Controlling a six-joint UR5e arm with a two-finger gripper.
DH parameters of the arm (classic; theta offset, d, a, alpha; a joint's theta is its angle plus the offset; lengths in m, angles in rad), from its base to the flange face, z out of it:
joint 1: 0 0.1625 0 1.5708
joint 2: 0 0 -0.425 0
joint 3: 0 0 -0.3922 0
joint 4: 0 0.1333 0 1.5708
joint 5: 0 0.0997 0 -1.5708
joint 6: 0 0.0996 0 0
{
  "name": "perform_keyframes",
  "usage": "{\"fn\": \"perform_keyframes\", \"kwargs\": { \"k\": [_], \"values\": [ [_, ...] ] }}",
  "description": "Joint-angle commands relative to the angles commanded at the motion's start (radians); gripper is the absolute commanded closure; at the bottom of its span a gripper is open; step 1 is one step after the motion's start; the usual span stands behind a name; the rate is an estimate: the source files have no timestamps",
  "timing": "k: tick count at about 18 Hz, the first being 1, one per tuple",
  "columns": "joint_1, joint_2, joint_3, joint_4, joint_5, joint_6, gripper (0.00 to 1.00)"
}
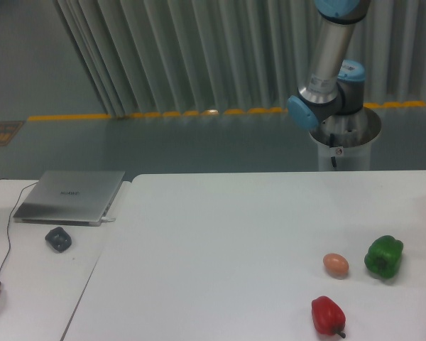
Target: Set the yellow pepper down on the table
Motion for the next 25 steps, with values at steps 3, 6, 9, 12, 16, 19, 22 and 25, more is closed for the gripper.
{"fn": "perform_keyframes", "kwargs": {
  "k": [3, 6, 9, 12, 16, 19, 22, 25],
  "values": [
    [0.009, -0.012, 0.003, 0.011, 0.002, 0.026, 0.0],
    [0.029, -0.021, 0.005, 0.029, 0.002, 0.057, 0.0],
    [0.04, -0.028, 0.003, 0.029, 0.002, 0.064, 0.0],
    [0.051, -0.037, 0.0, 0.029, -0.002, 0.064, 0.0],
    [0.051, -0.043, 0.0, 0.029, 0.0, 0.064, 0.0],
    [0.052, -0.045, -0.001, 0.029, 0.002, 0.063, 0.0],
    [0.057, -0.051, -0.006, 0.029, 0.002, 0.063, 0.0],
    [0.06, -0.06, -0.006, 0.029, 0.003, 0.064, 0.0]
  ]
}}
